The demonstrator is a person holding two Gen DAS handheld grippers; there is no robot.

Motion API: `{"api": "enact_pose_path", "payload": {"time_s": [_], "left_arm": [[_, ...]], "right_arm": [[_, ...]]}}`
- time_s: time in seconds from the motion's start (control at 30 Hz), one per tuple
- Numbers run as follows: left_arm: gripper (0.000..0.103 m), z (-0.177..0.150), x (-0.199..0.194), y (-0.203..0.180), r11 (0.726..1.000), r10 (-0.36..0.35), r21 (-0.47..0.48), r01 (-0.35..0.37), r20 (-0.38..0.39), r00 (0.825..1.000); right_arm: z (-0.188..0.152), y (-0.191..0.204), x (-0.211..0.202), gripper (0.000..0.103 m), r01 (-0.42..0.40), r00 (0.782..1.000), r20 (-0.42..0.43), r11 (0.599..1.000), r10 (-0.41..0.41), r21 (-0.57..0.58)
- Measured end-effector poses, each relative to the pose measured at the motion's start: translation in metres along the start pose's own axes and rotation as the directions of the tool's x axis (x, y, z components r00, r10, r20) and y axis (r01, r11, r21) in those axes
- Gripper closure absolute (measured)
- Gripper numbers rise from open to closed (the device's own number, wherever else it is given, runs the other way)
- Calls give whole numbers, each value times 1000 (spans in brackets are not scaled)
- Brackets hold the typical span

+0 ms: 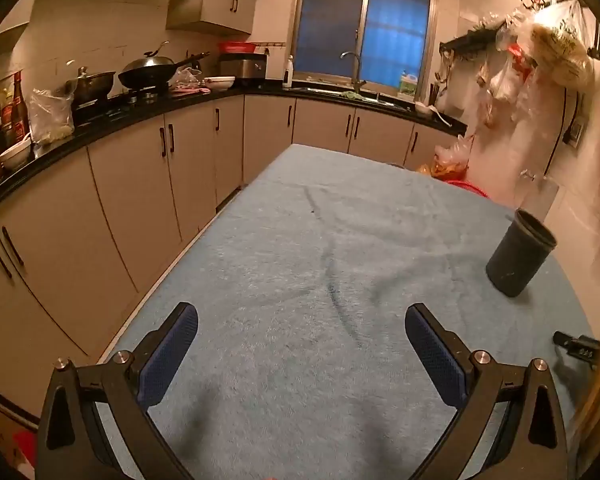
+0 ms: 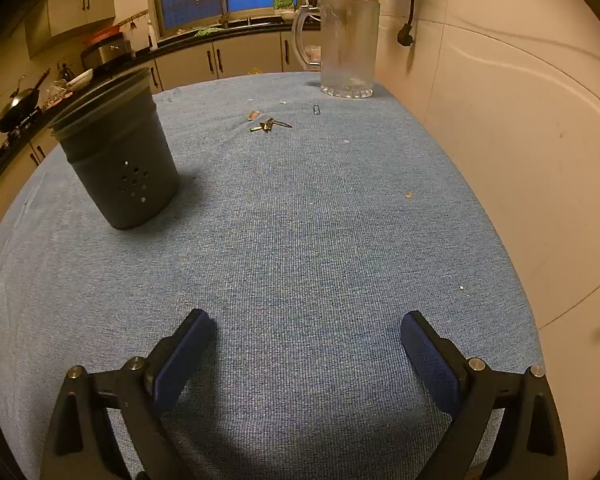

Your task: Organize utensils

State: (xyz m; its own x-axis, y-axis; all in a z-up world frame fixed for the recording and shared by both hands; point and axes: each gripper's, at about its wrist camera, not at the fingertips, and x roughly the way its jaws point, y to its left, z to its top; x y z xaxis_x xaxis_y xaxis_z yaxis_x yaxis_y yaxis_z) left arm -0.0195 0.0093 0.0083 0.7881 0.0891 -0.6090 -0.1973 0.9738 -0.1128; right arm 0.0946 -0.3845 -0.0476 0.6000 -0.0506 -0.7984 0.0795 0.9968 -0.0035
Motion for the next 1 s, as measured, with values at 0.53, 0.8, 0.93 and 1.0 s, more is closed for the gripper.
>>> {"api": "enact_pose_path", "payload": {"time_s": [0.53, 0.8, 0.93, 1.0], "left_arm": [[0, -15, -21, -26, 996, 23, 83, -22, -19, 1000], [0, -17, -33, -44, 991, 5, 134, -4, -12, 1000], [0, -19, -41, -47, 990, 1, 141, -2, 10, 1000], [0, -20, -44, -48, 991, -4, 137, 2, 14, 1000]], "right_arm": [[0, 1, 0, 5, -1, 1000, -1, 1000, 1, 1], [1, -1, 3, 3, -2, 1000, -4, 1000, 2, -1], [4, -13, -12, 8, -4, 1000, -1, 997, 4, 71], [-1, -15, -44, 7, -26, 998, 56, 997, 22, 75]]}}
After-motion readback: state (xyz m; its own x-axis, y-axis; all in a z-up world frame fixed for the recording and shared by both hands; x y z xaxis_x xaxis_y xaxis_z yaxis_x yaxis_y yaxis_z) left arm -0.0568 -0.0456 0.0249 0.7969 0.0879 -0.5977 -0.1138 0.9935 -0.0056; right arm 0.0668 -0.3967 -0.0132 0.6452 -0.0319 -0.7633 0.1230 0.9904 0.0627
